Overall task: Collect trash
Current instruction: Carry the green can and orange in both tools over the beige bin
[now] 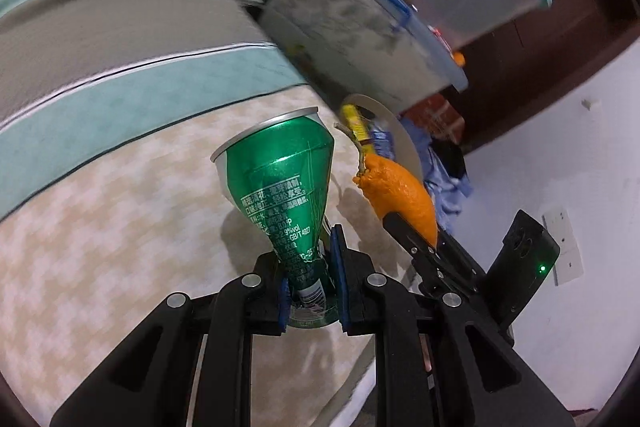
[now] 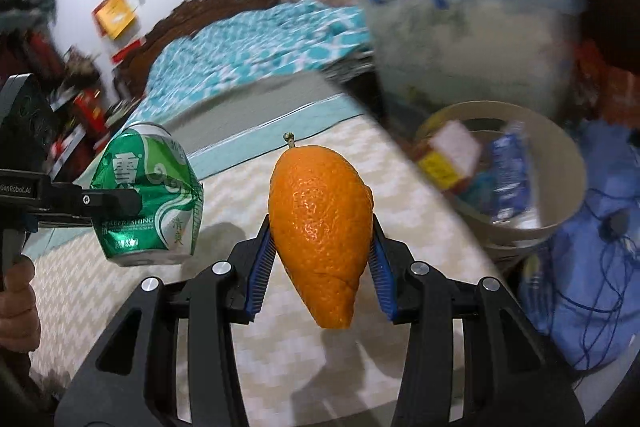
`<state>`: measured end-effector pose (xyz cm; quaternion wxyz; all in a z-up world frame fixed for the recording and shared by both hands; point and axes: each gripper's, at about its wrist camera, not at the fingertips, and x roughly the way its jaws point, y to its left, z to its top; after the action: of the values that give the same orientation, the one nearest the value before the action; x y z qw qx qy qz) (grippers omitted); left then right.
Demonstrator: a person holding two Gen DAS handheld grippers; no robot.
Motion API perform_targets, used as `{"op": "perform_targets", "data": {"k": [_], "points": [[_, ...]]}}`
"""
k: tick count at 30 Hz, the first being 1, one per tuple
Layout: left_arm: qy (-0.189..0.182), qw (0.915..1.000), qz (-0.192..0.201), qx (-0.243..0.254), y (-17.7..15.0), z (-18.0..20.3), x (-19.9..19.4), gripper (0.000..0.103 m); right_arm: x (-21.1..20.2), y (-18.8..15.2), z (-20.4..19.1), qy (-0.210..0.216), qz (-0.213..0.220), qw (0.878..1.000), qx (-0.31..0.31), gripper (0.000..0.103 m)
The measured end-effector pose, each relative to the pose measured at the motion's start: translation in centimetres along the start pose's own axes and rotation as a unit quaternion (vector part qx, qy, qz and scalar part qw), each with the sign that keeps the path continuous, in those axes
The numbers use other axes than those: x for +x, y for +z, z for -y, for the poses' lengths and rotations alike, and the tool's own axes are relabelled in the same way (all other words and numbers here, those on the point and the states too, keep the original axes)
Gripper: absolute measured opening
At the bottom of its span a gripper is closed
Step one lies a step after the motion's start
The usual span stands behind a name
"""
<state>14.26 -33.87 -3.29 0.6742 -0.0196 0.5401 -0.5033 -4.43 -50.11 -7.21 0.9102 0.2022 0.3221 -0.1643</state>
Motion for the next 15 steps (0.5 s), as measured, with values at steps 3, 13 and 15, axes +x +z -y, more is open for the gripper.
{"op": "perform_targets", "data": {"k": [3, 13, 15], "points": [[-0.001, 0.9995, -0.014, 0.027, 1.7, 2.7, 2.7, 0.016, -0.2, 1.4, 3.6, -0.02, 0.02, 0.999, 0.028, 0.046], [-0.021, 0.9918, -0.065, 0.108, 9.2, 12.5, 14.5, 0.016, 1.4, 4.8, 14.8, -0.071, 0.043, 0.989, 0.124, 0.046], [-0.015, 0.9901, -0.076, 0.117, 10.1, 13.5, 17.0, 0.016, 2.3, 5.0, 15.9, -0.077, 0.035, 0.988, 0.131, 0.047]]}}
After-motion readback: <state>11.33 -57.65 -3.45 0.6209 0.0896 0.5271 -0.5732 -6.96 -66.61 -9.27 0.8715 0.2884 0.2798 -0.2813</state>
